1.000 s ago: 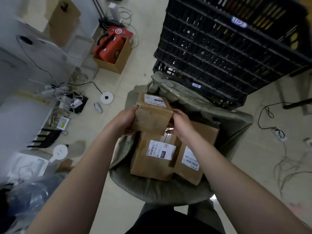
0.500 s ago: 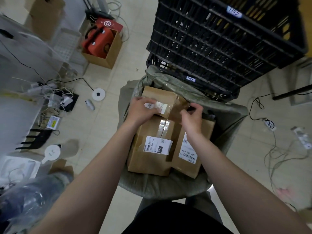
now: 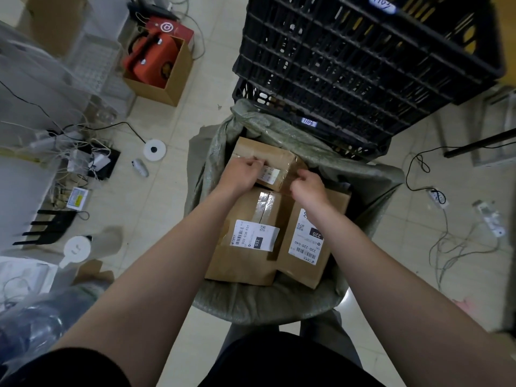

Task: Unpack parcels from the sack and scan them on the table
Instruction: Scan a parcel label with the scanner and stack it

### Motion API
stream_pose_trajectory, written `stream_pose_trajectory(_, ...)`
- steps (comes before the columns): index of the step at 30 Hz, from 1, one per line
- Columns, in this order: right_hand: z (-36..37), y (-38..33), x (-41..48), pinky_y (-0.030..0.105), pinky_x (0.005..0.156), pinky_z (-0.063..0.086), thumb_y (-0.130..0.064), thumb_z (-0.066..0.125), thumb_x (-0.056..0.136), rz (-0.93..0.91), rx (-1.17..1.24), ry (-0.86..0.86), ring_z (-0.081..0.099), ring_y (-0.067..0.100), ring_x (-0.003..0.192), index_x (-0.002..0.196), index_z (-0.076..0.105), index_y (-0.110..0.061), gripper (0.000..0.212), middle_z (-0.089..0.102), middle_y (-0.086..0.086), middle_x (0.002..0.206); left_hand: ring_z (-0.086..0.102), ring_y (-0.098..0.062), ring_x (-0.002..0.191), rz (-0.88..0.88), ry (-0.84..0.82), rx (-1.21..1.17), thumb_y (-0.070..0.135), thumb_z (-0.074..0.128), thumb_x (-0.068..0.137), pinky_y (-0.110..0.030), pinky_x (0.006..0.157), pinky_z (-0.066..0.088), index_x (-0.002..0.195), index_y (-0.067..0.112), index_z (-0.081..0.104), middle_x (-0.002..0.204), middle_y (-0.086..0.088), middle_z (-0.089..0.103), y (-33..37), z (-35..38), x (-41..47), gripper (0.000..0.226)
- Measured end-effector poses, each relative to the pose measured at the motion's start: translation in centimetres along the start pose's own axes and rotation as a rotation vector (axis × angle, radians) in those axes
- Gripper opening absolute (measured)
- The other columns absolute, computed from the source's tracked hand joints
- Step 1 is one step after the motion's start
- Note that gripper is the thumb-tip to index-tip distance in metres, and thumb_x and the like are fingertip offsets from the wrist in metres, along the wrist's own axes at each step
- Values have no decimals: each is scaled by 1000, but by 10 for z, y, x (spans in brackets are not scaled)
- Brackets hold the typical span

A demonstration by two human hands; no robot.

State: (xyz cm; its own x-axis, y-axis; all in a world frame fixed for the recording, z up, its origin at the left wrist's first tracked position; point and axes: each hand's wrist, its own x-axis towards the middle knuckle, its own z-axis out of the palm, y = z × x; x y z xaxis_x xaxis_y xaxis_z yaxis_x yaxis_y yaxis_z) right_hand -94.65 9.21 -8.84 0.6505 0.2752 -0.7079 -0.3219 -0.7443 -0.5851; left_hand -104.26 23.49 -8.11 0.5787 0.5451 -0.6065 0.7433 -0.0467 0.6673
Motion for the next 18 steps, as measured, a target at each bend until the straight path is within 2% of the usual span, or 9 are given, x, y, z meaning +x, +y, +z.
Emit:
stream_pose_trajectory(2,-7,0,0,42,99,56,-3,47,94,4,13,-38,66,22,97,142,59,-18,52,63,-8,94,62,-28,113,-24,15,13,37,47,108,-27,80,36,120,11,75,120,-12,71,5,4,1,40)
stream_pose_trajectory(4,-15,-1,-2,43,100,56,-1,48,95,11,29,-86,67,26,106,144,57,-16,52,66,-2,104,62,-29,114,-35,0,14,37,47,108,-29,83,39,120,10,75,123,-13,70,9,2,-3,41)
stream_pose_trajectory(5,-21,-1,-4,41,95,58,-2,48,97,16,32,-109,67,27,106,146,55,-15,52,66,1,110,62,-28,115,-29,-12,25,36,48,107,-30,87,42,121,12,74,125,-11,70,12,0,-7,39)
stream_pose_trajectory(7,-34,-3,-13,33,77,61,-3,48,99,26,43,-148,70,25,100,146,54,-16,49,65,7,123,60,-22,117,-3,-40,64,31,53,105,-34,97,47,126,18,73,128,-5,67,18,-3,-17,32)
stream_pose_trajectory(9,-54,-4,-23,27,61,57,-3,49,100,1,39,-178,71,24,90,133,63,-17,39,66,13,123,61,-22,116,8,-56,109,27,57,102,-39,102,50,128,17,71,127,-3,67,26,-1,-27,31)
stream_pose_trajectory(11,-78,-6,-31,25,54,54,-1,47,99,-27,43,-199,69,24,81,112,68,-19,30,69,16,117,61,-21,111,29,-49,169,28,59,102,-37,98,51,123,14,72,121,-2,67,39,4,-40,29)
stream_pose_trajectory(13,-103,-6,-37,25,54,50,-1,47,98,-55,45,-193,67,22,74,97,68,-22,29,71,14,112,60,-19,97,41,-35,217,31,57,102,-32,80,48,108,18,71,108,-1,64,59,10,-56,20)
stream_pose_trajectory(15,-133,-5,-42,22,50,46,-4,51,96,-110,-11,-177,68,19,67,91,68,-27,29,73,7,105,55,-17,84,30,-28,242,33,54,103,-31,68,42,105,22,66,100,-1,59,87,21,-75,16)
stream_pose_trajectory(18,-193,-1,-49,20,44,44,-10,56,92,-217,-163,-153,70,17,67,89,71,-27,23,74,2,90,54,-17,90,87,-31,280,34,56,102,-31,70,43,106,28,64,99,2,60,135,46,-103,10)
